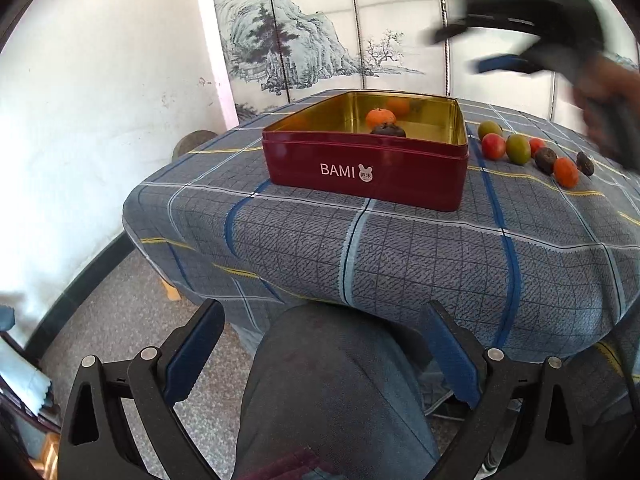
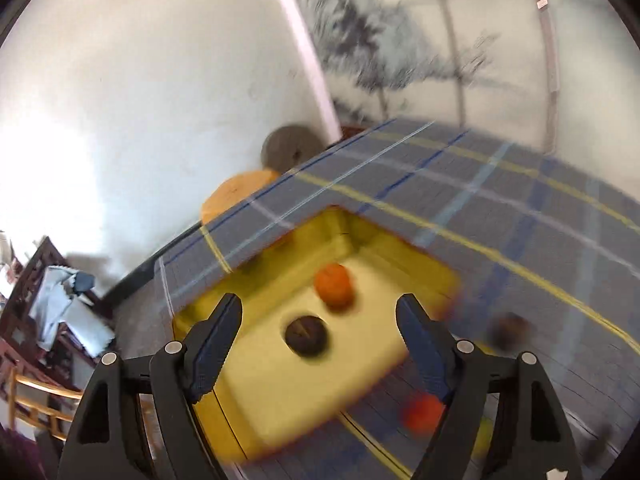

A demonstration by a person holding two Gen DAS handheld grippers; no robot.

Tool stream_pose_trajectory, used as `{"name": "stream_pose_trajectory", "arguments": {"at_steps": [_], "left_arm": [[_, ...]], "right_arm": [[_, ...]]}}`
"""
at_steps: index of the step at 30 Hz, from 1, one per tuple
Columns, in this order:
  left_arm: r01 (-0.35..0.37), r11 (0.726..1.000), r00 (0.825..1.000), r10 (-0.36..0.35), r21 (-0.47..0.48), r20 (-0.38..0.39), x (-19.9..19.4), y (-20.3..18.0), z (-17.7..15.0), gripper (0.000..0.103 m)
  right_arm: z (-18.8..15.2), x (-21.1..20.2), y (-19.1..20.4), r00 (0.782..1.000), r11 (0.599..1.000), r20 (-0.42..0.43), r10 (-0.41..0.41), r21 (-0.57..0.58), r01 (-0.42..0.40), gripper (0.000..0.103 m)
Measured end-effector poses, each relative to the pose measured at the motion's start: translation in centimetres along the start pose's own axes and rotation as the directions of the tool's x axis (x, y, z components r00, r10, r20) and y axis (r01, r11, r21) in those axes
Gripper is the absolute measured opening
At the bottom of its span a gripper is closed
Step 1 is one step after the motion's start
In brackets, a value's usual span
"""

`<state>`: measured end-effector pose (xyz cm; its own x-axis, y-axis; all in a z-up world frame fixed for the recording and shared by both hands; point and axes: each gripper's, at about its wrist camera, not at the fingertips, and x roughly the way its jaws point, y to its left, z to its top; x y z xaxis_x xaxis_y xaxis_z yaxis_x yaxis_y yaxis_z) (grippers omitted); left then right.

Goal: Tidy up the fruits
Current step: 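Grasp a brown tea cake with the right gripper and drop it into the tin, then grasp an orange with the right gripper while the left gripper grasps a brown tea cake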

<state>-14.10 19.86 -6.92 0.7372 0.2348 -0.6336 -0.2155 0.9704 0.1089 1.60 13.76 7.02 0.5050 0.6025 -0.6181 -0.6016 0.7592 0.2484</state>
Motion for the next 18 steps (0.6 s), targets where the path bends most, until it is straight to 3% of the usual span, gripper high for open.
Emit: {"name": "stream_pose_trajectory", "arguments": {"at_steps": [4,8,12,17,18], "left_arm": [[0.003,1.000,1.000,-0.003,0.003,-0.001,0.0,-0.3,0.0,0.100],[-0.002,1.000,1.000,0.002,0.029,-0.004,0.1,-1.1,0.1,0.100],[-0.017,0.998,1.000,0.017,0.062,-0.008,0.2,-1.8,0.1,0.101],[-0.035,0.996,0.999,0.035,0.084,-0.005,0.0,-2.3,0.1,0.102],[-0.036,0.996,0.999,0.037,0.087,-0.005,0.0,-2.3,0.1,0.102]], "right_arm": [[-6.9,-6.5,-3.3,0.991,0.991,-0.038,-0.132,-0.010,0.131,0.076],[-11.9,-9.3,-6.7,0.977,0.980,-0.098,-0.188,0.047,0.194,0.069],[-12.5,-8.9,-7.6,0.973,0.976,-0.116,-0.201,0.057,0.208,0.064],[-11.2,-5.1,-7.7,0.975,0.982,-0.126,-0.183,0.021,0.187,0.064],[-11.1,-4.2,-8.0,0.973,0.981,-0.138,-0.186,0.020,0.190,0.060]]}}
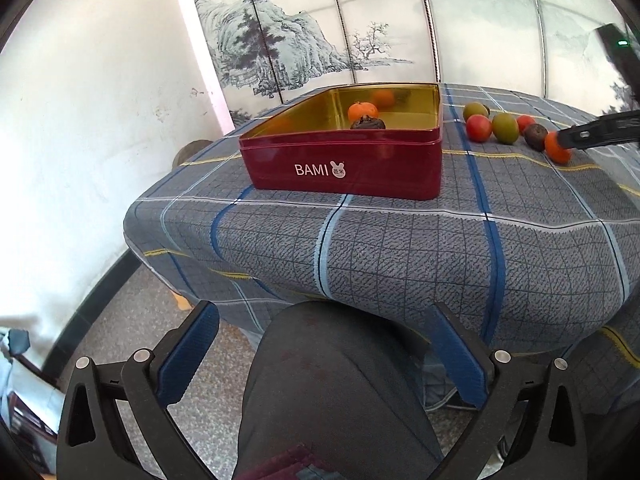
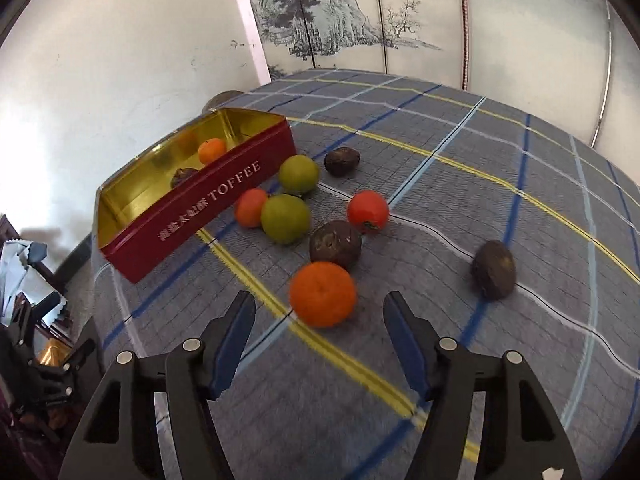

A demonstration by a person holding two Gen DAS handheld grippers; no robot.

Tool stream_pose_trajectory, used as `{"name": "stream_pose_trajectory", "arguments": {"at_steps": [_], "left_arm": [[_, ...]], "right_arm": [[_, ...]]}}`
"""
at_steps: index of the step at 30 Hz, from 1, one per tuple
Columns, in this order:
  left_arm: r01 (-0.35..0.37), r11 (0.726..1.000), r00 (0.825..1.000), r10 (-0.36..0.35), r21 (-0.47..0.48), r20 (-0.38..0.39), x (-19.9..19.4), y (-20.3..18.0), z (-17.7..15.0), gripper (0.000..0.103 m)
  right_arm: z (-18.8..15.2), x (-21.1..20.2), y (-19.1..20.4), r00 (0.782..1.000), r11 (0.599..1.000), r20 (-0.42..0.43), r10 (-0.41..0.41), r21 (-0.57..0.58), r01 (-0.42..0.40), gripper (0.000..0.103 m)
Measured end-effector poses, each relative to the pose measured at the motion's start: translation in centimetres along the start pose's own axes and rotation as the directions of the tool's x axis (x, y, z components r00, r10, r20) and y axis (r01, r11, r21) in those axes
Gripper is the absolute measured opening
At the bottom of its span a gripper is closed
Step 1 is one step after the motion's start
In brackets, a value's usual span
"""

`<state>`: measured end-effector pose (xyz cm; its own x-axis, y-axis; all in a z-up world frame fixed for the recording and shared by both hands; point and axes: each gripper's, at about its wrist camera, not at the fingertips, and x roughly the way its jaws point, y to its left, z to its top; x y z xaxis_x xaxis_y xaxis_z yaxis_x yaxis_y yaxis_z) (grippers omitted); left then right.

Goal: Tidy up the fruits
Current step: 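Grasp an orange with the right gripper while the left gripper grasps a brown tea cake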

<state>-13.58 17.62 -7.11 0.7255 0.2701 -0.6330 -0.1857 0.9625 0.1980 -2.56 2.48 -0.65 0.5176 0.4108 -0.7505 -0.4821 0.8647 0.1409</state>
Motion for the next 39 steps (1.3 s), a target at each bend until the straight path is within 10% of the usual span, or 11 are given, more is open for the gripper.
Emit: {"name": "stream_pose_trajectory", "arguments": {"at_steps": [4,12,19,24,27,31,39], "left_arm": [[-0.001,1.000,1.000,0.001,0.029,-0.003,-0.2,-0.6,0.1,0.102],[0.162,0.972,0.981,-0.178,0.170,0.080,-4.6,-2.7,2.7,0.102],[0.426,0.844,0.878,-0.472,0.327,0.075,-6.3,-7.8,10.7,0.102],[0.557,0.730,0.798,-0.603,0.397,-0.009,-3.5,-12.7,15.7,0.095],[0.584,0.683,0.788,-0.606,0.439,-0.104,-0.2,-15.4,18.2,0.068],[0.613,0.634,0.772,-0.607,0.471,-0.187,2.6,-18.0,19.9,0.068],[0.561,0.593,0.817,-0.511,0.577,-0.269,6.7,-21.7,20.3,0.064]], "right_arm": [[0.5,2.0,0.1,0.999,0.999,-0.035,-0.016,-0.034,0.015,0.034],[-2.7,-4.9,-5.1,0.992,0.992,0.058,-0.109,0.068,0.105,0.033],[-7.5,-8.9,-15.1,0.940,0.914,0.003,-0.341,0.233,0.331,0.033],[-8.6,-10.0,-18.0,0.952,0.897,0.012,-0.307,0.337,0.285,0.034],[-8.4,-9.7,-17.9,0.958,0.908,0.008,-0.287,0.321,0.269,0.034],[-8.4,-9.7,-17.8,0.966,0.916,0.015,-0.259,0.322,0.240,0.036],[-8.7,-9.8,-18.1,0.975,0.920,0.029,-0.219,0.338,0.196,0.036]]}}
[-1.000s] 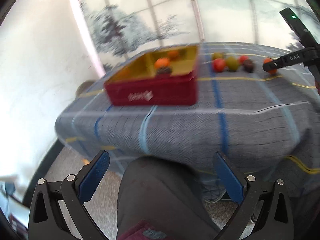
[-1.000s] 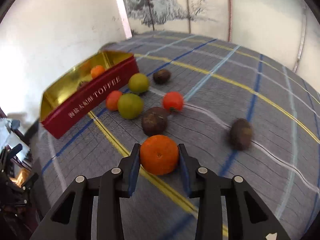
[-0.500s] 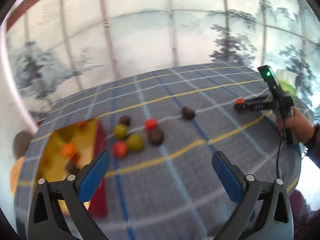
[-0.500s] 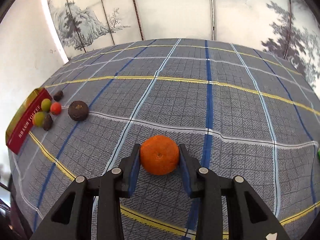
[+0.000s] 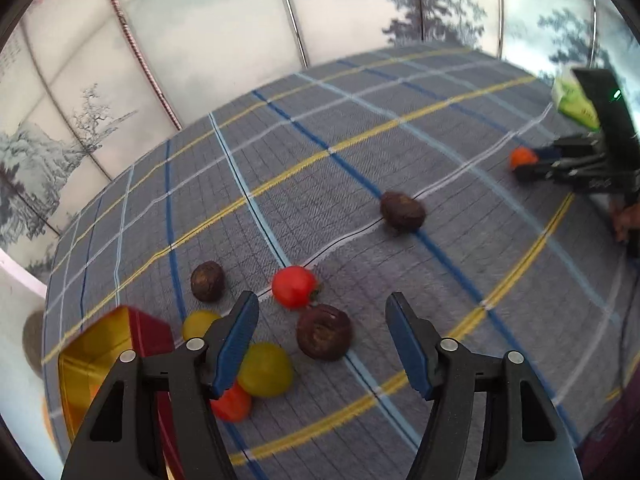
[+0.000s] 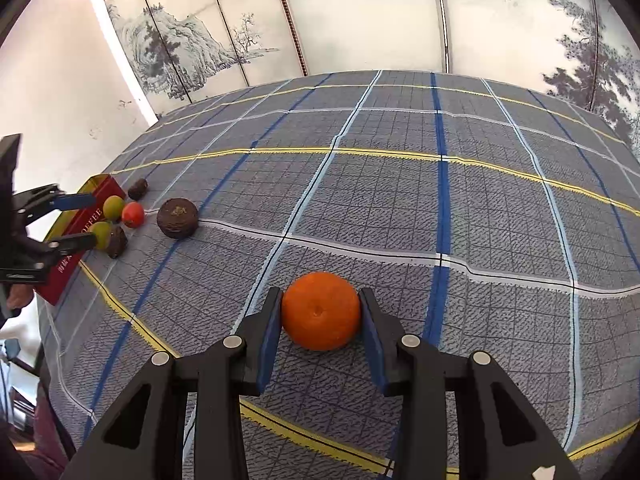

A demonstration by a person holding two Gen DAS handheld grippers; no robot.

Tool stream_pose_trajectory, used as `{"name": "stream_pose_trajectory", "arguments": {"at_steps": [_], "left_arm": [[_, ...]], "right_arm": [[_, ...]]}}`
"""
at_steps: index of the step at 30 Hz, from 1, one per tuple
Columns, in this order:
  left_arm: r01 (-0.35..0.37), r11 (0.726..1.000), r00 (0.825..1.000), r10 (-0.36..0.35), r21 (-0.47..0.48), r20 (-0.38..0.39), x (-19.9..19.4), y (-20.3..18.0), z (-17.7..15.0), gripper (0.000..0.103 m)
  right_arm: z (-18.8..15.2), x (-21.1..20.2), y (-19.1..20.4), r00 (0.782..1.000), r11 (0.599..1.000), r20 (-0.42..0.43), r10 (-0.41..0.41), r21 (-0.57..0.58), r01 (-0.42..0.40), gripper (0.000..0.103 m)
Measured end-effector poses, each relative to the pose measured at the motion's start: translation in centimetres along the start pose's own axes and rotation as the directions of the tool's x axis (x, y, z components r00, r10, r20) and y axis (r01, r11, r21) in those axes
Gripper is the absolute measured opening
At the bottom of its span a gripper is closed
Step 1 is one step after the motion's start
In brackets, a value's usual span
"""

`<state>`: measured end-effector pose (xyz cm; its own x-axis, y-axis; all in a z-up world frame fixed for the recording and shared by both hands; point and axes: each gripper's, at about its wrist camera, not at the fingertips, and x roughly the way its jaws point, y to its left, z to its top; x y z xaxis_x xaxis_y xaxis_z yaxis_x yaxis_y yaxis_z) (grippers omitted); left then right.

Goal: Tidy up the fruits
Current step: 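Grasp an orange with the right gripper while the left gripper grasps a brown tea cake, then carry the brown tea cake into the tin and release it with the left gripper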

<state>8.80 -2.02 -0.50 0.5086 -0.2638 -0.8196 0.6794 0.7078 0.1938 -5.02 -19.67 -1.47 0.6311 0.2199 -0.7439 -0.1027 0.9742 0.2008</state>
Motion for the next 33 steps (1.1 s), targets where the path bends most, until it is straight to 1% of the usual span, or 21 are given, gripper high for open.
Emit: {"name": "stream_pose_trajectory", "arguments": {"at_steps": [2,3,4,5,6,7,8,9,11,13,15,16,18,19,21,22,25,29,33], "left_arm": [[0.003,1.000,0.999,-0.003,0.012,-0.036,1.3,0.3,0.1,0.059],[0.012,1.000,0.998,-0.012,0.014,-0.054,2.0,0.3,0.2,0.054],[0.031,0.999,0.996,-0.030,0.017,-0.079,2.7,0.3,0.1,0.043],[0.038,0.999,0.994,-0.036,0.021,-0.100,3.2,0.3,-0.1,0.042],[0.000,0.999,0.996,0.004,0.048,-0.087,3.3,-0.1,-0.3,0.040],[-0.007,0.998,0.996,0.012,0.059,-0.086,3.3,-0.4,-0.4,0.035],[-0.006,0.999,0.996,0.010,0.052,-0.084,3.1,-0.4,-0.5,0.035],[0.008,1.000,0.996,-0.006,0.023,-0.088,2.8,-0.4,-0.7,0.035],[0.011,1.000,0.998,-0.012,-0.022,-0.067,1.9,-0.6,-1.0,0.035],[-0.029,0.998,0.999,0.027,-0.058,-0.037,0.4,-1.4,-1.6,0.035],[-0.038,0.991,0.999,0.036,-0.128,-0.017,-1.1,-1.8,-2.3,0.035],[-0.033,0.983,0.999,0.034,-0.179,0.003,-2.2,-2.0,-2.9,0.035],[-0.054,0.969,0.998,0.060,-0.243,0.019,-3.6,-2.3,-3.5,0.035],[-0.070,0.957,0.996,0.080,-0.283,0.024,-4.6,-2.5,-4.1,0.035],[-0.087,0.939,0.994,0.103,-0.331,0.032,-5.9,-2.7,-4.8,0.035],[-0.111,0.929,0.991,0.131,-0.354,0.034,-6.7,-2.8,-5.2,0.035],[-0.169,0.908,0.980,0.196,-0.384,0.032,-8.5,-3.1,-6.3,0.035],[-0.206,0.890,0.971,0.239,-0.407,0.030,-10.3,-2.8,-7.6,0.035],[-0.257,0.874,0.954,0.297,-0.412,0.035,-12.0,-2.2,-8.7,0.035]], "right_arm": [[0.0,0.0,-0.1,1.000,1.000,0.000,0.006,0.003,-0.006,0.036],[0.0,0.0,0.0,1.000,1.000,0.000,0.006,0.002,-0.006,0.037],[0.0,0.0,0.0,1.000,1.000,-0.001,0.007,0.001,-0.007,0.037],[0.0,0.0,0.0,1.000,1.000,-0.001,0.009,0.002,-0.009,0.037],[0.0,0.0,-0.1,1.000,1.000,-0.001,0.010,0.003,-0.010,0.037],[0.0,0.0,-0.1,1.000,1.000,-0.001,0.011,0.004,-0.011,0.037],[0.0,0.0,-0.1,1.000,1.000,-0.002,0.011,0.003,-0.011,0.037],[0.0,0.1,-0.1,1.000,1.000,-0.002,0.010,0.003,-0.010,0.037],[0.0,0.1,-0.1,1.000,1.000,-0.002,0.011,0.003,-0.011,0.037],[0.0,0.1,-0.1,1.000,1.000,-0.002,0.010,0.003,-0.010,0.037],[0.1,0.1,-0.1,1.000,1.000,-0.003,0.007,0.002,-0.007,0.037],[0.1,0.1,-0.1,1.000,1.000,-0.003,0.005,0.001,-0.005,0.037],[0.0,0.1,0.0,1.000,1.000,-0.004,0.001,-0.001,-0.001,0.037],[0.0,0.2,0.0,1.000,1.000,-0.004,-0.002,-0.003,0.002,0.037],[0.0,0.2,0.1,1.000,1.000,-0.005,-0.009,-0.007,0.008,0.037],[0.0,0.2,0.2,1.000,1.000,-0.006,-0.013,-0.011,0.013,0.037],[0.0,0.2,0.5,1.000,1.000,-0.007,-0.025,-0.019,0.025,0.037],[0.0,0.3,0.8,0.999,0.999,-0.009,-0.042,-0.032,0.042,0.037],[-0.1,0.3,1.1,0.998,0.997,-0.011,-0.059,-0.046,0.059,0.037]]}}
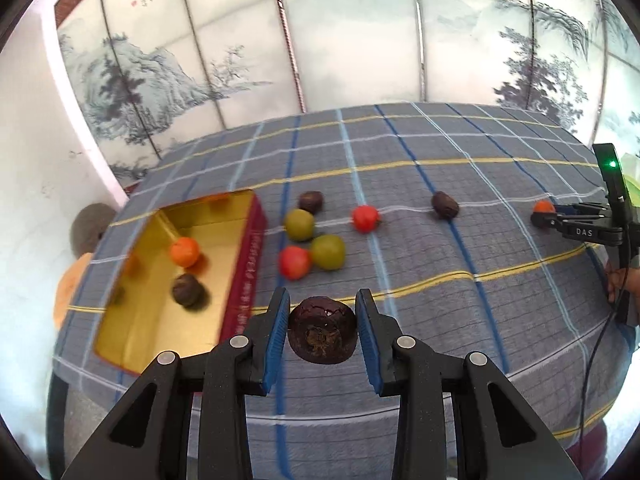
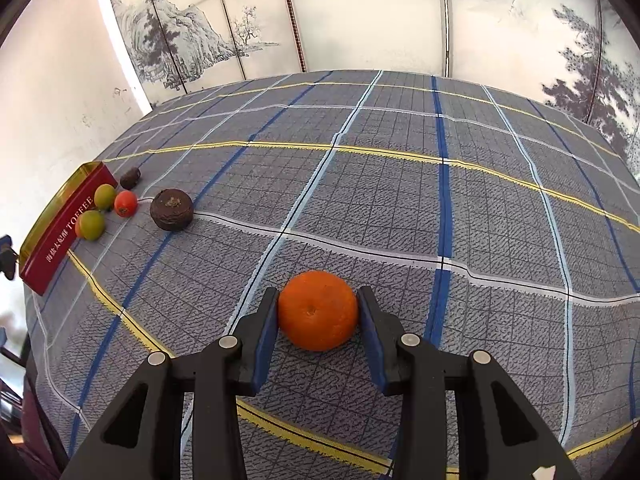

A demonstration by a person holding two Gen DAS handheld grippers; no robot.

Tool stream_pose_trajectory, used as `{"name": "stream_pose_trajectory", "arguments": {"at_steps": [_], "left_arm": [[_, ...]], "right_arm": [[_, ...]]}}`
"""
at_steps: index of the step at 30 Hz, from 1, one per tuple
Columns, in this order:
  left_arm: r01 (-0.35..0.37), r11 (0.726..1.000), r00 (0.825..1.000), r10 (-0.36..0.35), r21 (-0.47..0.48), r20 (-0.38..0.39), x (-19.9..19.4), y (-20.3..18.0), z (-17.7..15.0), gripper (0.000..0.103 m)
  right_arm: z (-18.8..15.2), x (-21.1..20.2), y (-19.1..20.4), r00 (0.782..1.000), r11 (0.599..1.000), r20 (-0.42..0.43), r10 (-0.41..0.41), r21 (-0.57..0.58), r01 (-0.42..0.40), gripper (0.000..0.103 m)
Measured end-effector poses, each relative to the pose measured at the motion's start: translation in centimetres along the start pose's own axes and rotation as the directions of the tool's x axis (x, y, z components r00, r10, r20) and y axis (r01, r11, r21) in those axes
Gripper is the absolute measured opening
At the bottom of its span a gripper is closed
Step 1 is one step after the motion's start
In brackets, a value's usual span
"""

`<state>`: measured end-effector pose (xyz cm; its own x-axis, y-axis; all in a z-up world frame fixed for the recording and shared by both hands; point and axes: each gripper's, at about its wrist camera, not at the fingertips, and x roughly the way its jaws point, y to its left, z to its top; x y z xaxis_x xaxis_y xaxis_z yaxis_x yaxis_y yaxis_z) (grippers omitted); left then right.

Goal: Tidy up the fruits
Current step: 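Carry the brown tea cake into the tin and release it with the left gripper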

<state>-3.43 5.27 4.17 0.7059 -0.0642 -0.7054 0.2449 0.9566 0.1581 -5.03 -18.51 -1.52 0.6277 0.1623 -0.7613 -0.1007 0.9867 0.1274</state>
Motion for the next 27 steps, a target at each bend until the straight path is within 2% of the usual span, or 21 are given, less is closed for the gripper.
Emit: {"name": "stream_pose_trajectory", "arguments": {"at_steps": [8,13,15,20,27], "left_arm": [[-0.108,0.994,0.994,0.108,-0.023,0.030,-0.6,3.6,-0.3,0.035],[-0.206,0.978,0.978,0.207,-0.027,0.038,0.2,6.4,-0.6,0.035],[-0.248,0.969,0.968,0.248,-0.024,0.026,1.0,7.6,-0.9,0.035],[-0.298,0.954,0.954,0.297,-0.042,-0.024,3.4,10.4,-1.5,0.035],[-0.339,0.939,0.940,0.336,-0.049,-0.063,6.3,12.7,-2.3,0.035]], "right_arm": [[0.0,0.1,0.5,1.000,0.999,-0.005,-0.031,-0.028,0.031,0.038],[-0.1,0.2,1.2,0.998,0.996,-0.011,-0.058,-0.061,0.057,0.041],[-0.1,0.2,1.1,0.998,0.996,-0.012,-0.058,-0.062,0.057,0.042],[-0.1,0.2,1.2,0.998,0.996,-0.012,-0.062,-0.065,0.061,0.042],[-0.2,0.2,1.2,0.998,0.995,-0.015,-0.067,-0.071,0.066,0.043]]}}
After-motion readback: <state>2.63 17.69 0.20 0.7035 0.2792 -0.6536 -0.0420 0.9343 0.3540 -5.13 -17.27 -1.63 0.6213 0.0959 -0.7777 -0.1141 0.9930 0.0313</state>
